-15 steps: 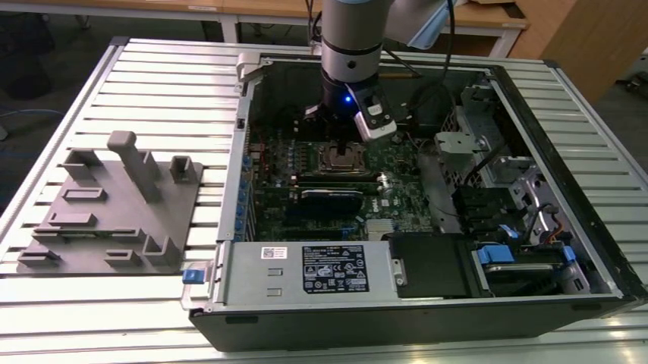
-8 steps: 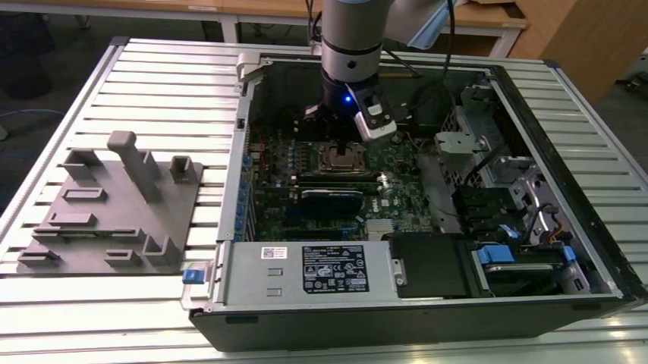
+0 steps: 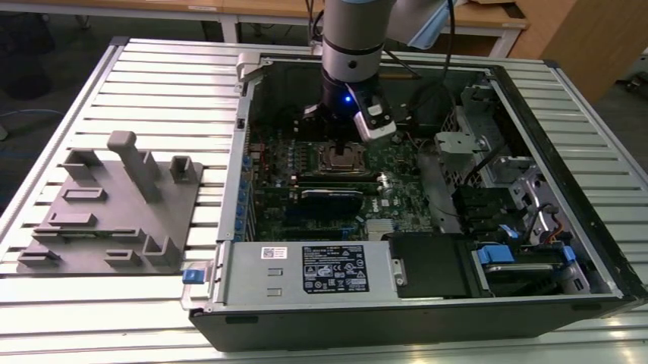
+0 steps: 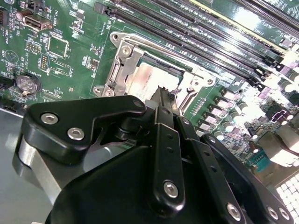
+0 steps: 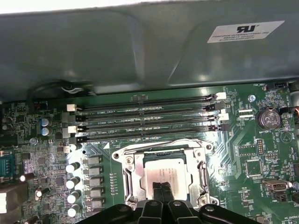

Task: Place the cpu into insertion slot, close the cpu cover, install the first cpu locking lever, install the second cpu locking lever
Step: 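Install the second cpu locking lever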

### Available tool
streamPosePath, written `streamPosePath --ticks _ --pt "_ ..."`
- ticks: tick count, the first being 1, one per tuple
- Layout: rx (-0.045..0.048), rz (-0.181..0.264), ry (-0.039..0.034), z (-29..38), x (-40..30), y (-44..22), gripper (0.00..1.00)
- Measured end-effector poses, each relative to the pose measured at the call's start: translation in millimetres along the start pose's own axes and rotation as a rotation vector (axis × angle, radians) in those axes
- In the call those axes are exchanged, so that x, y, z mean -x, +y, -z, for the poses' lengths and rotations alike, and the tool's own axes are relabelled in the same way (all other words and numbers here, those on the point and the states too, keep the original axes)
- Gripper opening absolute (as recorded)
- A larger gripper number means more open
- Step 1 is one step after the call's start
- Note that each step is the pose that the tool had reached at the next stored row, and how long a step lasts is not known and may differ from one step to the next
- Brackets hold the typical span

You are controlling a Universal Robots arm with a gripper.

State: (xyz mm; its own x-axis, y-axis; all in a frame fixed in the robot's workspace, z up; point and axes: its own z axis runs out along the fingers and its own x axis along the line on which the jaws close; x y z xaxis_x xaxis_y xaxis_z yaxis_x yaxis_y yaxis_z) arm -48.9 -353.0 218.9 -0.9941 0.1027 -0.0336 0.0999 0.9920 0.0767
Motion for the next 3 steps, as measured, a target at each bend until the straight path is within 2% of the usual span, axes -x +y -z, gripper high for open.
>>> streamPosePath --ticks 3 --pt "0.0 0.0 0.0 0.0 0.3 0.1 0.11"
